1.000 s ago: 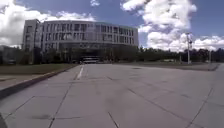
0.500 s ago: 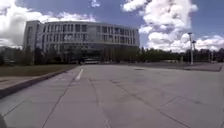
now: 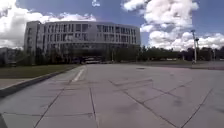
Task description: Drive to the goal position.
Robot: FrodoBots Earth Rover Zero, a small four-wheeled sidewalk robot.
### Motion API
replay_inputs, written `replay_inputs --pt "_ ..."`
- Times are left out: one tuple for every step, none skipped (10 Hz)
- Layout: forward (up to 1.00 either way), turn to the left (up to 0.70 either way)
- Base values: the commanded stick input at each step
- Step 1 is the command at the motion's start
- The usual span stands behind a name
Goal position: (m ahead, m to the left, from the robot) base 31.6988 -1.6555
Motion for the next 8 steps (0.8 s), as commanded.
replay_inputs --pt "0.7 0.0" --pt "0.7 0.0" --pt "0.7 0.0" --pt "0.7 0.0" --pt "0.7 0.0" --pt "0.7 0.0" --pt "0.7 0.0" --pt "0.7 0.0"
